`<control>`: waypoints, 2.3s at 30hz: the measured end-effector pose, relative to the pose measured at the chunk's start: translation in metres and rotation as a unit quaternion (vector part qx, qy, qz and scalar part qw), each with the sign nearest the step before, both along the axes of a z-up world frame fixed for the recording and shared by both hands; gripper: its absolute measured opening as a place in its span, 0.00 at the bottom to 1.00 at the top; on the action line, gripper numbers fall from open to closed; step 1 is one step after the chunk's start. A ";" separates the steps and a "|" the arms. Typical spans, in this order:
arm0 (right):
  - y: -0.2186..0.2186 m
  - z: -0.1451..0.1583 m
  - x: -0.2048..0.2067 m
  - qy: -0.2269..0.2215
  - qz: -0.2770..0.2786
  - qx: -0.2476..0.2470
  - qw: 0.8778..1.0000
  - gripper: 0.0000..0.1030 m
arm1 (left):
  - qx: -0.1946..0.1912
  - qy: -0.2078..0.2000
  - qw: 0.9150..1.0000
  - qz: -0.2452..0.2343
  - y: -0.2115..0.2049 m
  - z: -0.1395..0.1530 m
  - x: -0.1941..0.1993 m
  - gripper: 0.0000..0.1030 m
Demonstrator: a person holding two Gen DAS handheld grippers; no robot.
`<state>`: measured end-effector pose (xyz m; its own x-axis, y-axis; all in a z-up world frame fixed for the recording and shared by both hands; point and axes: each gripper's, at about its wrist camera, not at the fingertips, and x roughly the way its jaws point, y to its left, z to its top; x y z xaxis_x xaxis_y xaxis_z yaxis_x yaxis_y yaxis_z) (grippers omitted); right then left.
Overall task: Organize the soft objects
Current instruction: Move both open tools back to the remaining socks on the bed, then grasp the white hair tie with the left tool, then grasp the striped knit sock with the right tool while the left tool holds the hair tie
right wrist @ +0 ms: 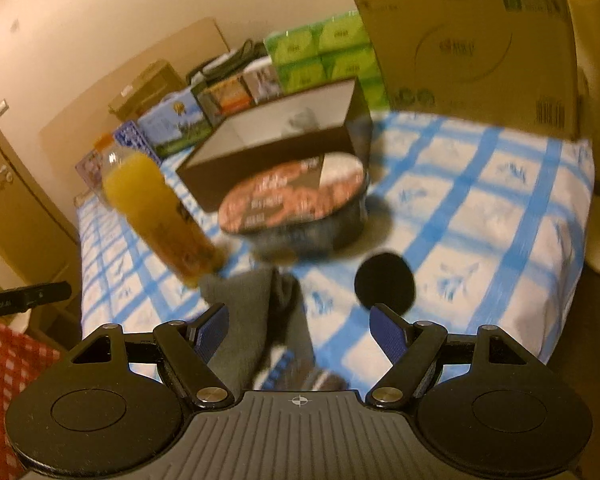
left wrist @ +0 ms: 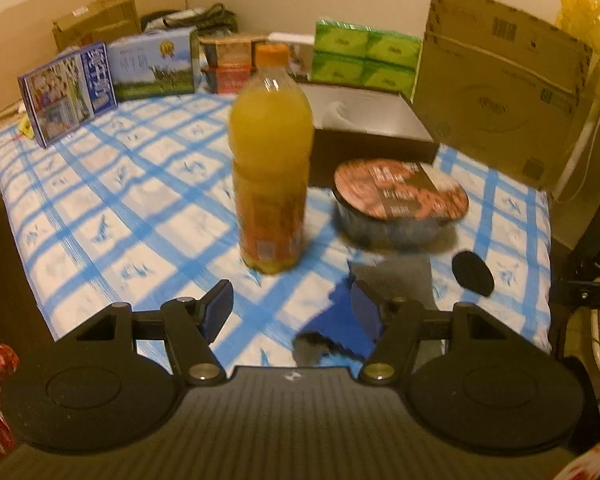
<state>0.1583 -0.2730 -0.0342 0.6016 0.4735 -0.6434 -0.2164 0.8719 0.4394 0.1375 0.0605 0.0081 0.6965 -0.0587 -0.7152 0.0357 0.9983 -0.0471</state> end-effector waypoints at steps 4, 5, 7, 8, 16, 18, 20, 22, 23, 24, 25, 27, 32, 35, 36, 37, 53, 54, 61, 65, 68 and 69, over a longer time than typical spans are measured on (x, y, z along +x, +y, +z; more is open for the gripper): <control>0.000 -0.013 -0.007 0.015 -0.003 -0.008 1.000 0.75 | -0.006 0.014 1.000 -0.003 -0.008 -0.014 -0.006 0.61; 0.000 -0.015 -0.007 0.017 -0.002 -0.009 1.000 0.75 | -0.007 0.017 1.000 -0.005 -0.010 -0.017 -0.007 0.61; 0.001 -0.020 -0.009 0.022 0.000 -0.013 1.000 0.75 | -0.012 0.023 1.000 -0.010 -0.015 -0.022 -0.010 0.61; 0.002 -0.021 -0.009 0.022 0.002 -0.014 1.000 0.75 | -0.012 0.027 1.000 -0.011 -0.018 -0.026 -0.012 0.61; 0.020 -0.039 -0.016 0.021 0.038 -0.056 0.997 0.75 | 0.000 0.059 0.996 -0.065 -0.051 -0.061 -0.018 0.60; 0.024 -0.045 -0.018 0.023 0.048 -0.068 0.996 0.75 | 0.008 0.065 0.994 -0.090 -0.063 -0.071 -0.020 0.59; 0.026 -0.051 -0.020 0.029 0.051 -0.075 0.995 0.75 | 0.018 0.074 0.991 -0.111 -0.073 -0.081 -0.022 0.56; 0.027 -0.057 -0.022 0.037 0.054 -0.076 0.995 0.75 | 0.024 0.083 0.988 -0.132 -0.083 -0.093 -0.025 0.55; 0.027 -0.059 -0.022 0.040 0.054 -0.077 0.995 0.75 | 0.024 0.086 0.986 -0.138 -0.086 -0.098 -0.025 0.54; 0.028 -0.061 -0.023 0.044 0.055 -0.077 0.995 0.75 | 0.023 0.093 0.985 -0.145 -0.090 -0.104 -0.025 0.53; 0.028 -0.063 -0.024 0.047 0.056 -0.079 0.994 0.75 | 0.022 0.099 0.983 -0.151 -0.093 -0.109 -0.025 0.52; 0.029 -0.067 -0.024 0.052 0.057 -0.081 0.994 0.75 | 0.020 0.105 0.981 -0.163 -0.099 -0.117 -0.025 0.51; 0.028 -0.071 -0.024 0.061 0.056 -0.083 0.993 0.75 | 0.021 0.117 0.976 -0.182 -0.115 -0.134 -0.021 0.47; 0.027 -0.073 -0.023 0.064 0.055 -0.084 0.993 0.75 | 0.025 0.120 0.975 -0.184 -0.121 -0.143 -0.015 0.46; 0.027 -0.073 -0.023 0.065 0.054 -0.084 0.993 0.75 | 0.026 0.121 0.976 -0.182 -0.122 -0.145 -0.014 0.42; 0.027 -0.074 -0.023 0.066 0.054 -0.083 0.993 0.75 | 0.024 0.121 0.976 -0.179 -0.122 -0.148 -0.012 0.40; 0.045 -0.084 -0.019 0.068 0.084 -0.083 0.991 0.75 | 0.015 0.103 0.983 -0.153 -0.095 -0.149 -0.014 0.18; 0.049 -0.085 -0.018 0.064 0.091 -0.087 0.990 0.75 | 0.020 0.101 0.983 -0.149 -0.090 -0.148 -0.016 0.18; 0.081 -0.085 -0.016 -0.008 0.183 -0.118 0.976 0.75 | 0.031 0.103 0.989 -0.103 -0.050 -0.141 -0.024 0.18; 0.099 -0.096 -0.007 0.000 0.214 -0.117 0.970 0.75 | 0.036 0.105 0.991 -0.074 -0.032 -0.140 -0.026 0.18; 0.114 -0.104 -0.004 -0.005 0.227 -0.131 0.965 0.75 | 0.032 0.104 0.992 -0.056 -0.021 -0.140 -0.026 0.18; 0.118 -0.105 -0.004 -0.007 0.232 -0.133 0.964 0.75 | 0.030 0.105 0.993 -0.053 -0.020 -0.140 -0.026 0.18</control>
<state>0.1547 -0.1549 -0.1396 0.3741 0.5134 -0.7723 -0.6146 0.7609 0.2081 0.1119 0.0408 -0.1321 0.5247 -0.0762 -0.8478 0.1360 0.9907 -0.0049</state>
